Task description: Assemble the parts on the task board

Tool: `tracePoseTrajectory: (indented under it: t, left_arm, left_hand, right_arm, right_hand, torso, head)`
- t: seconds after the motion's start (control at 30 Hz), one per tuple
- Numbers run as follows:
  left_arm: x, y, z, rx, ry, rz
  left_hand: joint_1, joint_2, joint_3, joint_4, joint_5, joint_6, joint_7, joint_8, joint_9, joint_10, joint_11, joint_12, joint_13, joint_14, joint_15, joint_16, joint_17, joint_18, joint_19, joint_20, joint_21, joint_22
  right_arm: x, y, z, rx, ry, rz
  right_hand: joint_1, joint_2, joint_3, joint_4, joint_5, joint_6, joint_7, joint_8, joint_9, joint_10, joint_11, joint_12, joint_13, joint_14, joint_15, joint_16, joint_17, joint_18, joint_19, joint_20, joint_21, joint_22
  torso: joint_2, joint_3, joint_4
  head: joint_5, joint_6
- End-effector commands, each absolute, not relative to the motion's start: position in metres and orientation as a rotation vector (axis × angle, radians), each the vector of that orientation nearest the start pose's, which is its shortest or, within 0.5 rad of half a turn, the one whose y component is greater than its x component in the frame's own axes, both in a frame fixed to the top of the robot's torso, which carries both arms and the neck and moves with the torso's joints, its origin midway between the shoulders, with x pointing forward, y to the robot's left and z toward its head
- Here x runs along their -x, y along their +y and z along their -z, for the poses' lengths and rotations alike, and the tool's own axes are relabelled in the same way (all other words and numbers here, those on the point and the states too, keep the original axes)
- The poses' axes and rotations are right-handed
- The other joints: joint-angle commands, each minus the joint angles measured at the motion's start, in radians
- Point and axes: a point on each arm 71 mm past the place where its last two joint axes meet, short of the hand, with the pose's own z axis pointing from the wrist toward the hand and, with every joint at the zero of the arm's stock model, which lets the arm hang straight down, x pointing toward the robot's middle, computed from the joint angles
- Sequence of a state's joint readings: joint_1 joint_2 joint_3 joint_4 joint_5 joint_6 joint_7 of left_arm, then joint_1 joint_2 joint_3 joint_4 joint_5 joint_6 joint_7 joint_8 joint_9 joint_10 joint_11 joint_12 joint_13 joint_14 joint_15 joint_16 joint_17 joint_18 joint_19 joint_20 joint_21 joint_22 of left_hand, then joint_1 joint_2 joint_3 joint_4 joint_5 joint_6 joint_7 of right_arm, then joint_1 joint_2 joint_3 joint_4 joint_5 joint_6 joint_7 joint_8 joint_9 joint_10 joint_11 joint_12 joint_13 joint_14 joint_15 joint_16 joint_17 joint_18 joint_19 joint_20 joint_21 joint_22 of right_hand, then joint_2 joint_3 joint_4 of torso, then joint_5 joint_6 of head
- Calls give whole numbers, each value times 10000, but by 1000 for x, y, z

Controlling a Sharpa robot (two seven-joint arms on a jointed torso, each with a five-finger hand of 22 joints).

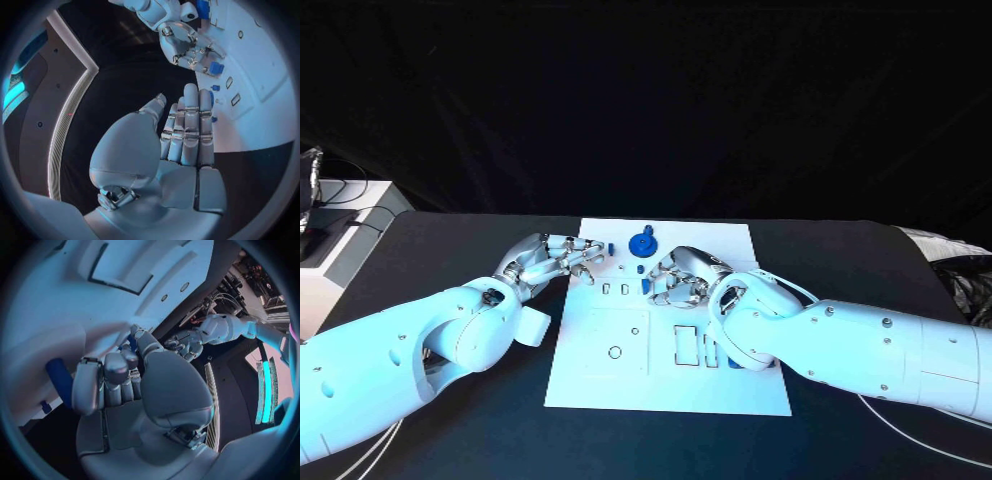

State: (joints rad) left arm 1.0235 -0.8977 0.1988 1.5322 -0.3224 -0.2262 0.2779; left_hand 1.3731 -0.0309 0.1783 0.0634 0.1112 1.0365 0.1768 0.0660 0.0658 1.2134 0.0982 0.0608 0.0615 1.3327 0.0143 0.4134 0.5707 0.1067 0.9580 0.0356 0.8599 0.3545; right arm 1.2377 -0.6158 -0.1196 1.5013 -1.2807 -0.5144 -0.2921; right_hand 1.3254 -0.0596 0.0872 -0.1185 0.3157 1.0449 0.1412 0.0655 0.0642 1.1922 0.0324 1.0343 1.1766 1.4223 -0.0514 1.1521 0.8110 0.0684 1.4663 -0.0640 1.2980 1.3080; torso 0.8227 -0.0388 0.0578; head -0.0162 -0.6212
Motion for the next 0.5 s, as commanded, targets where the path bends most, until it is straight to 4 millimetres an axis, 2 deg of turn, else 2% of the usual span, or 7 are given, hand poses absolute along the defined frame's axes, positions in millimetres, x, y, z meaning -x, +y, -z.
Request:
tracePoseTrajectory:
  t: [0.03,0.27,0.37,0.5]
  left_arm:
    - [-484,230,176,9075,14962,15172]
    - [-484,229,177,8963,15183,14886]
    - [-485,229,179,8798,15395,14528]
    - [-485,230,181,8651,15790,13995]
  left_hand:
    - [-16,-27,22,-8,-53,-89,11,-30,6,-83,0,-11,-8,-24,23,63,11,167,-78,-26,79,-25]
    - [-108,-79,-125,8,-68,-280,68,-24,7,-145,32,12,3,-24,42,120,38,145,-73,-35,93,-49]
    - [-202,-116,-387,-5,-67,-385,43,-3,12,267,-82,112,29,32,-24,312,155,116,-9,-75,142,-25]
    - [-319,-43,-1003,-92,-63,-362,-59,32,23,682,-245,558,155,-3,-133,877,537,10,75,-229,311,92]
  right_arm:
    - [-482,-107,189,-795,16510,-7414]
    - [-482,-111,186,-1091,15968,-7375]
    - [-482,-114,183,-1281,15585,-7482]
    - [-480,-118,179,-1580,15111,-7707]
  right_hand:
    - [29,47,-15,42,-14,65,13,11,-5,23,-41,23,9,13,10,35,9,-32,671,23,37,1893]
    - [22,17,-20,52,-9,8,29,-2,-9,-24,-37,-34,-20,7,17,13,-10,-29,667,21,12,1886]
    - [22,-21,-36,65,-8,-81,58,-7,-10,-59,-21,-78,-48,11,28,13,-5,-27,667,27,4,1884]
    - [23,-63,-60,93,-11,-148,77,0,-6,-78,-3,-95,-62,12,44,17,6,-26,670,39,9,1886]
  torso:
    - [1,-1,-1]
    - [0,6,4]
    - [-9,15,0]
    - [-27,23,-12]
  head:
    - [5,-2]
    - [22,8]
    - [42,29]
    - [74,51]
